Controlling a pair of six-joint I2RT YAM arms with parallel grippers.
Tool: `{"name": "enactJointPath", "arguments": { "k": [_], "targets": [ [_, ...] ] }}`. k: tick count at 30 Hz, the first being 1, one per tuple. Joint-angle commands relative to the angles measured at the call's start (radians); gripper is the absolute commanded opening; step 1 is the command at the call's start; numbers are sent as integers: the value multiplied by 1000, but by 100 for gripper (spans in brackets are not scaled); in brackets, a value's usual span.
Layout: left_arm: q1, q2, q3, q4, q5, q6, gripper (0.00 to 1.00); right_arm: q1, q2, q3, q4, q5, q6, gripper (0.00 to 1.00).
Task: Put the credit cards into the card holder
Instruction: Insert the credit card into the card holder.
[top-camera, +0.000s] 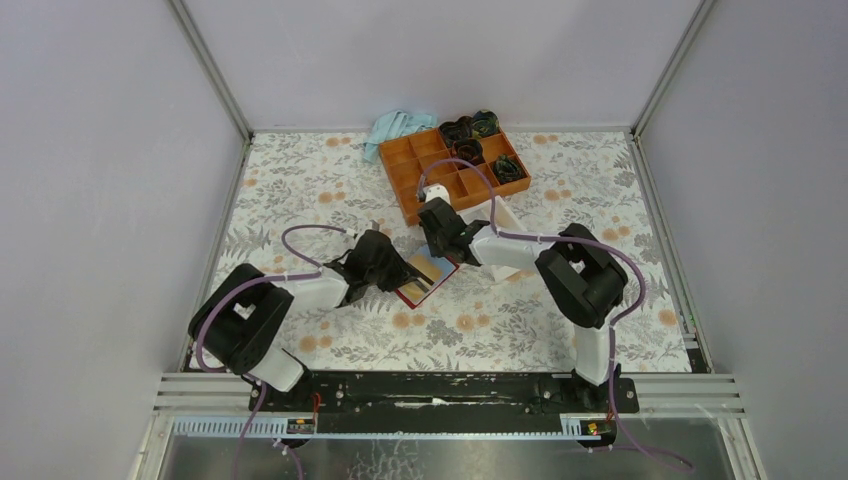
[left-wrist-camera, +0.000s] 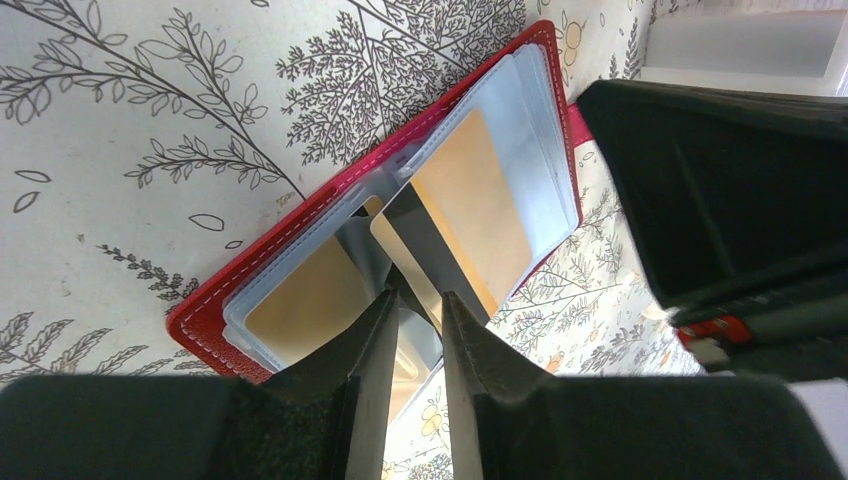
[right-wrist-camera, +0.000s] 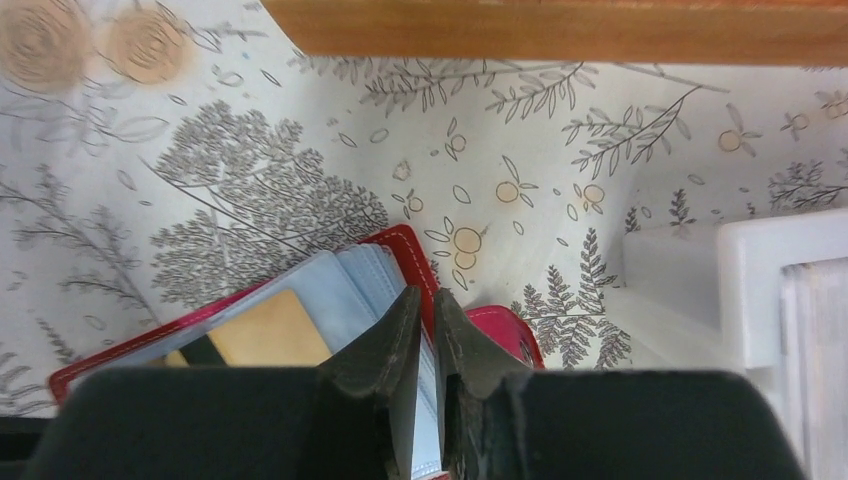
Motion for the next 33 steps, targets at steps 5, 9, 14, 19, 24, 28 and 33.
{"name": "enactJointPath", "arguments": {
  "k": [5, 9, 14, 19, 24, 28, 33],
  "targets": [
    [-6, -21, 18, -143, -60, 57, 30, -16, 64, 21, -17, -3, 31, 16],
    [-6, -24, 65, -201, -77, 98, 30, -16, 67, 9, -10, -10, 40, 16],
    [-9, -43, 95, -253, -104, 160, 18, -18, 73, 6, -9, -22, 47, 16],
    [-26, -29, 154, -310, -127, 245, 17, -17, 81, 4, -9, -33, 49, 16],
    [-61, 4, 195, -297, -134, 297, 17, -18, 79, -2, -6, -40, 53, 15],
    [-88, 53, 227, -317, -148, 310, 17, -17, 76, -7, -6, -45, 55, 15],
    [-99, 40, 224, -333, -175, 308, 4, -17, 75, -16, 0, -53, 55, 16]
  ]
}}
